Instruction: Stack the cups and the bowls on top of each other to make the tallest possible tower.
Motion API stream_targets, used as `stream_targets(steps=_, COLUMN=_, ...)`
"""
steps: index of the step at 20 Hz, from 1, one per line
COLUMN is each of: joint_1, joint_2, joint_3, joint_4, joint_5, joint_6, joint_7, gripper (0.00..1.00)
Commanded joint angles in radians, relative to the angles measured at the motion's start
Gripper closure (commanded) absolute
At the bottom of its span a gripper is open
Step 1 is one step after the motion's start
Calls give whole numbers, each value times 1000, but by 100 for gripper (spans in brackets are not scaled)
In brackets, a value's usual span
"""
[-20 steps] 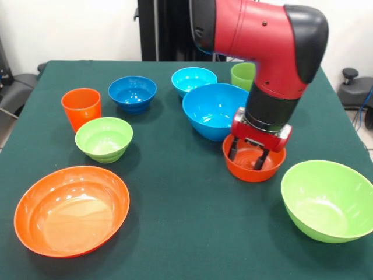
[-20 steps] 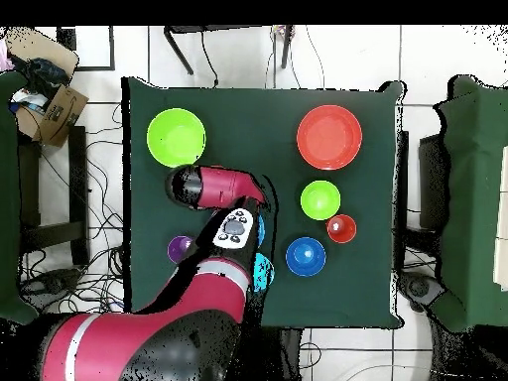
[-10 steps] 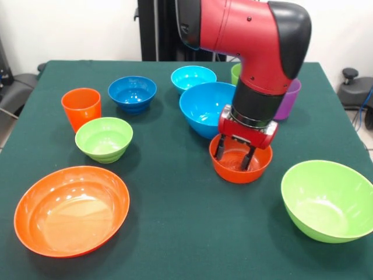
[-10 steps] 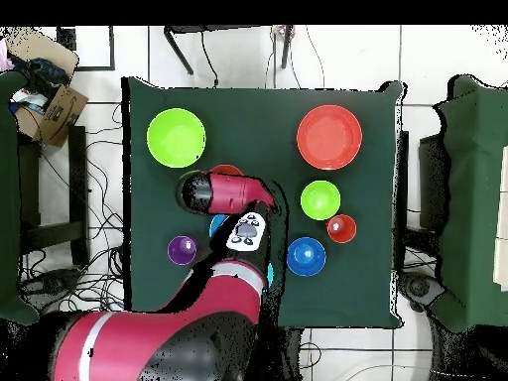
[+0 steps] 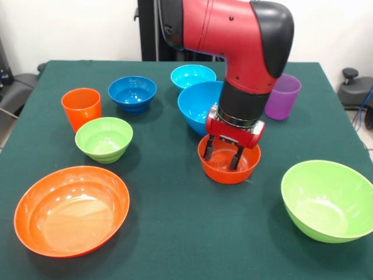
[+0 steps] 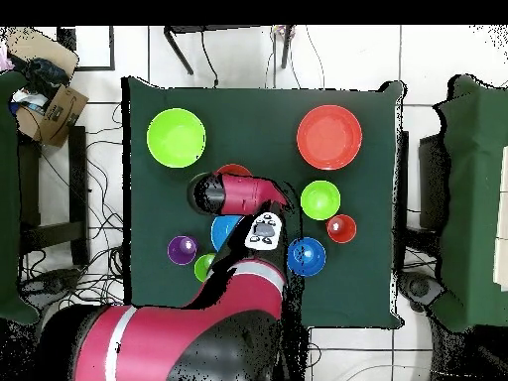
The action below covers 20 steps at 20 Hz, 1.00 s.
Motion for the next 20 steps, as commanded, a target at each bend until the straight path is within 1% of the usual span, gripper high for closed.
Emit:
stream_targets(steps=1, joint_1=-53, joint_2=89, joint_3=142, joint_4=-72, joint_5=-93, joint_6=9, joint_7=-76, gripper=0)
stream_targets(steps=4, joint_1=-50, joint_2=92, joint_3=146, joint_4=-86, joint_5=-93, joint_6=20, joint_7=-65, gripper=0)
stream_targets(steps=7, joint_1=-47, joint_2=113, joint_3=146, joint_4=-121, joint_5=-92, joint_6=35, joint_7=-61, gripper=0)
stream_targets(steps=13, joint_1=-71, joint_2=176, joint_3=169, joint_4=-202, joint_5=-104, joint_6=49, joint_7=-101, gripper=0)
stream_targets(steps=15, joint_1=-81, joint_2=185, joint_3=179, joint_4=-212, joint_5=-115, joint_6=54, joint_7=-120, gripper=0)
stream_targets(steps=20, joint_1=-99, joint_2=172, joint_3=199, joint_4=-196, joint_5=-137, joint_6=61, joint_7=-129, gripper=0)
